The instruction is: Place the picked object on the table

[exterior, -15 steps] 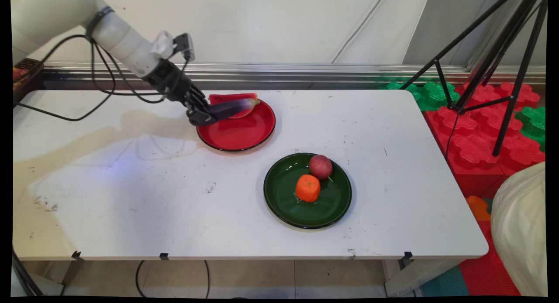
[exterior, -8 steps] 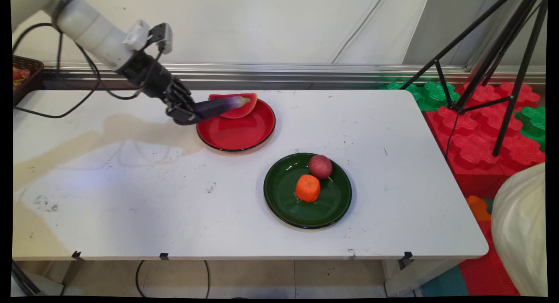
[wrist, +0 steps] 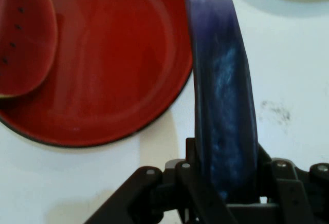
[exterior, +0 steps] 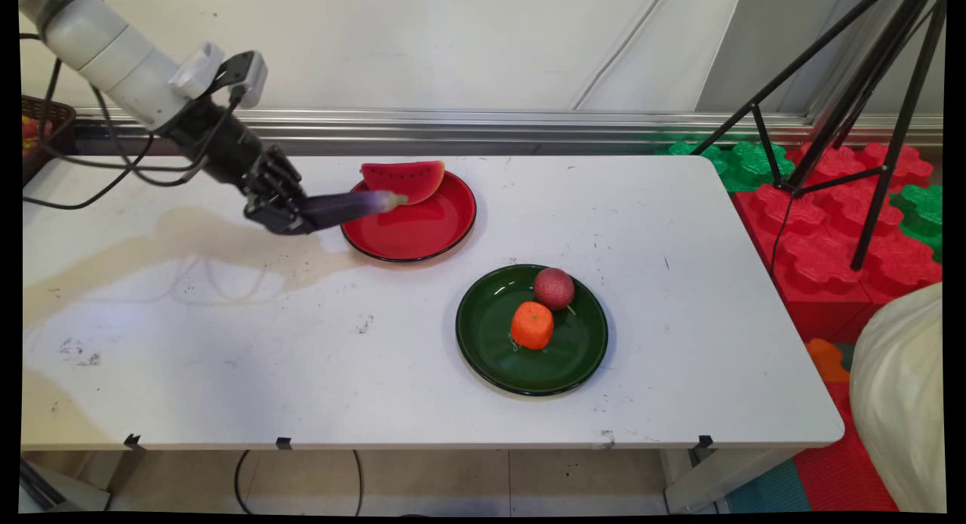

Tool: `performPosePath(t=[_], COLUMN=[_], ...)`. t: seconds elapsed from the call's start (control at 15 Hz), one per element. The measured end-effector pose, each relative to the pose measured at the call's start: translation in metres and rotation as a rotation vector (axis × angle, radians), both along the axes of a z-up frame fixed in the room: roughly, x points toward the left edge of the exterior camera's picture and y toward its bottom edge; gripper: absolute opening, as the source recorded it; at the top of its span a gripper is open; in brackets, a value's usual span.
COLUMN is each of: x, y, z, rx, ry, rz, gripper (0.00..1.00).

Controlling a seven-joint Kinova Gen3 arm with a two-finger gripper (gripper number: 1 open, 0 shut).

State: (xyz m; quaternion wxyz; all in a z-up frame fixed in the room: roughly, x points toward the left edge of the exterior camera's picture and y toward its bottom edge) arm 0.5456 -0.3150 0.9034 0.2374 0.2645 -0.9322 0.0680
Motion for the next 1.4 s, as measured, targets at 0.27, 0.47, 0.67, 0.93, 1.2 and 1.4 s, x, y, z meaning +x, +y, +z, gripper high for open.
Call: performPosePath(t=[0.27, 0.47, 0.67, 0.93, 1.2, 1.4], x=[0.002, -0.001, -0.003, -0.008, -0.009, -0.009], y=[0.014, 0.018, 0.021, 0.022, 0.019, 0.014], z=[-0.008, -0.018, -0.031, -0.057, -0.073, -0.081], rx=[0.028, 0.046, 0.066, 0.105, 0.111, 0.094], ry=[-0.034, -0.048, -0.068, -0.096, -0.103, -0.111], rz=[-0.038, -0.053, -0.068, -0.086, -0.100, -0.104], gripper=[0.00, 0.00, 0.00, 0.00, 0.00, 0.00])
